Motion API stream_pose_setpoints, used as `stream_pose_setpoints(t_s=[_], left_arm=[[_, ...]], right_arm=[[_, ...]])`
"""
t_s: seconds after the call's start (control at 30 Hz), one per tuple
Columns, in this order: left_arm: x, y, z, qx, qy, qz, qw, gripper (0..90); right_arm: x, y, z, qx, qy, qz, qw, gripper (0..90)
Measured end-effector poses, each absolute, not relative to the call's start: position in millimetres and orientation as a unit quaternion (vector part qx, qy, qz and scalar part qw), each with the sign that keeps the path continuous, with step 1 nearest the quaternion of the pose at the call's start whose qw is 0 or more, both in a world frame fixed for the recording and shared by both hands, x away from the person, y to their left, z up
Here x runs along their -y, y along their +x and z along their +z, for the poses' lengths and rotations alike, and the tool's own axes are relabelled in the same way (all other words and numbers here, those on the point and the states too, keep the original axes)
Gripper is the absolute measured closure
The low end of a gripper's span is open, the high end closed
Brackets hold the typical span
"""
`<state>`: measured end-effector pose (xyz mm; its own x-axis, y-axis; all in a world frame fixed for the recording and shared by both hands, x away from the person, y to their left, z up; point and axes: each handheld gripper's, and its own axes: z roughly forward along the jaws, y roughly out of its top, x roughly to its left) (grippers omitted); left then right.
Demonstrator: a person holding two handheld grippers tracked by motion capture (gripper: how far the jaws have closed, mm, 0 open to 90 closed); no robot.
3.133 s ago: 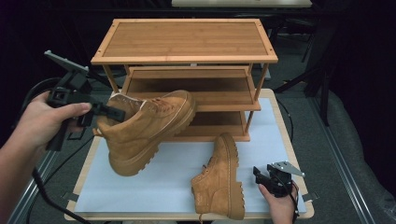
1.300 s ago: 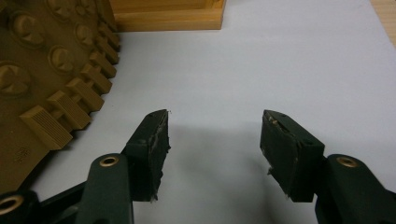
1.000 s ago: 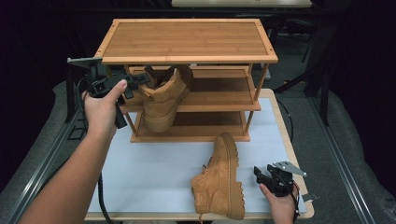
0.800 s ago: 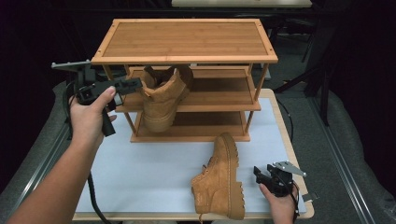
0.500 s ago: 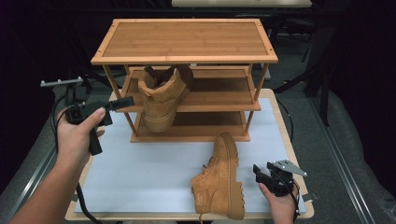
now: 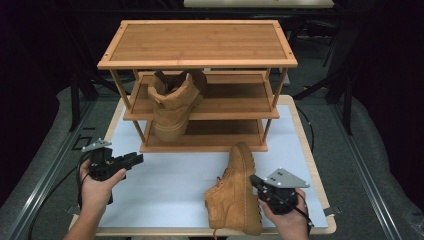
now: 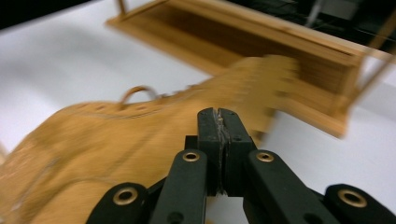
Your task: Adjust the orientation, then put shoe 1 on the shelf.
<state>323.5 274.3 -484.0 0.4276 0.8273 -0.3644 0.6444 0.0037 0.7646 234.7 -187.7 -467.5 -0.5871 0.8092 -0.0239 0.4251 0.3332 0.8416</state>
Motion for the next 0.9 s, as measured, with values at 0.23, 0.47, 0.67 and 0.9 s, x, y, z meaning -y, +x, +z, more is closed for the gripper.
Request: stream_pose_setpoints(t_s=[0.23,0.47,0.67,0.9], left_arm=[[-281,317,-516,-0.525,0.701,0.121,0.467,53.2],[-281,310,-527,-0.491,0.716,0.127,0.479,50.1],[-279,308,-526,-0.480,0.715,0.145,0.488,46.4],[-272,309,-527,-0.473,0.718,0.139,0.492,46.4]], right_arm=[[159,243,-479,-0.817,0.374,0.371,0.235,90.0],[180,245,-477,-0.798,0.399,0.403,0.205,90.0],[222,243,-476,-0.762,0.474,0.377,0.229,90.0],[273,254,-496,-0.721,0.539,0.408,0.150,90.0]])
